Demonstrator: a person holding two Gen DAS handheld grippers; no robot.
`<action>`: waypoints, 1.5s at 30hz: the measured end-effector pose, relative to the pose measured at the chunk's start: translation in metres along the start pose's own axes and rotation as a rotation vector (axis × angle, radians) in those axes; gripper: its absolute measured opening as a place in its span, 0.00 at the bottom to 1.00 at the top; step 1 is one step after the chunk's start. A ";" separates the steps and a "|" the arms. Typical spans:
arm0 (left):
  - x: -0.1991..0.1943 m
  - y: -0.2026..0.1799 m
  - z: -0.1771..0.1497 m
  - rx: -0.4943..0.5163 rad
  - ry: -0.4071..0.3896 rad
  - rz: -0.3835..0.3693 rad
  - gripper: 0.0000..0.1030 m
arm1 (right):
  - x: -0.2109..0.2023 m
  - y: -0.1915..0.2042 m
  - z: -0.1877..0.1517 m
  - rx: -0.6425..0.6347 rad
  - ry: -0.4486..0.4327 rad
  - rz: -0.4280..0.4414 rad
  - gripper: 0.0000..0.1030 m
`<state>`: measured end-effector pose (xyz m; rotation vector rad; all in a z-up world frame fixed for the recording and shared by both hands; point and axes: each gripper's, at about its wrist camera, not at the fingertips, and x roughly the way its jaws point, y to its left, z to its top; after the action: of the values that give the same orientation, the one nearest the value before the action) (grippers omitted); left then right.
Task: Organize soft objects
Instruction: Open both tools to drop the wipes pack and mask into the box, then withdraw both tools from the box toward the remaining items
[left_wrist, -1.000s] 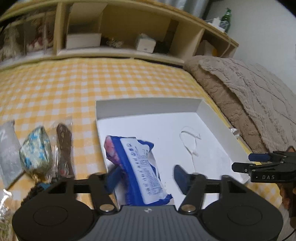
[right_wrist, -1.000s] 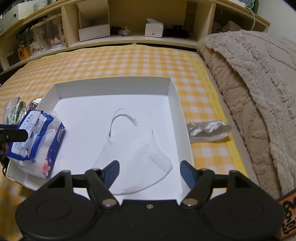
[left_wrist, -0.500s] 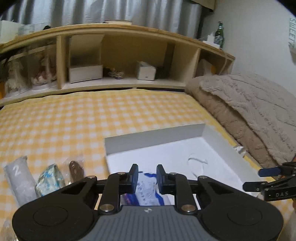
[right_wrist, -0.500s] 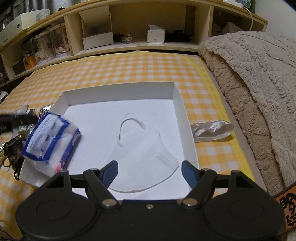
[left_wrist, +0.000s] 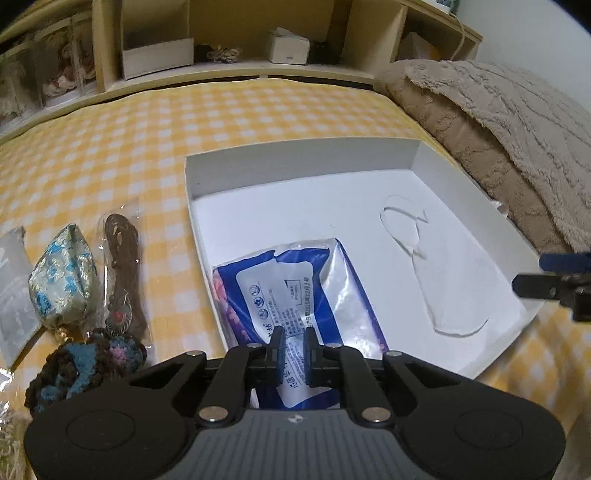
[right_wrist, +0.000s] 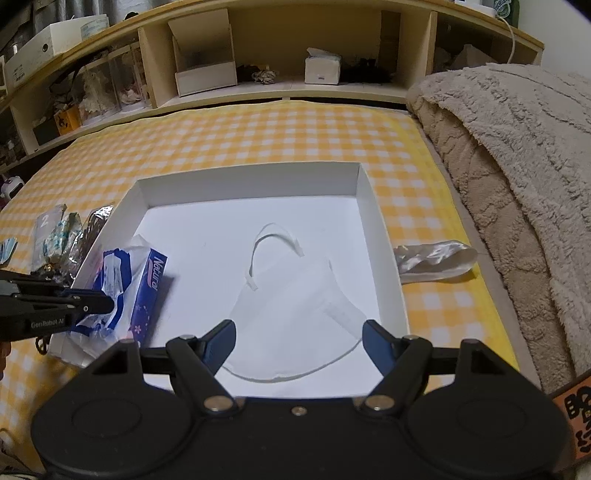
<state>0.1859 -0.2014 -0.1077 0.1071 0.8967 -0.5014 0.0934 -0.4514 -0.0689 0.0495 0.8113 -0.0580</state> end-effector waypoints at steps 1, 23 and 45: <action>-0.002 0.000 0.002 -0.009 0.001 -0.001 0.15 | 0.001 0.000 -0.001 0.003 0.004 0.001 0.74; -0.091 -0.001 0.009 -0.052 -0.121 0.016 0.96 | -0.060 0.005 0.003 0.021 -0.110 0.009 0.85; -0.163 0.023 -0.003 -0.056 -0.219 0.058 1.00 | -0.127 0.032 0.006 0.030 -0.215 -0.028 1.00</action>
<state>0.1100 -0.1200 0.0129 0.0266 0.6905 -0.4243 0.0130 -0.4153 0.0280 0.0592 0.5961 -0.1003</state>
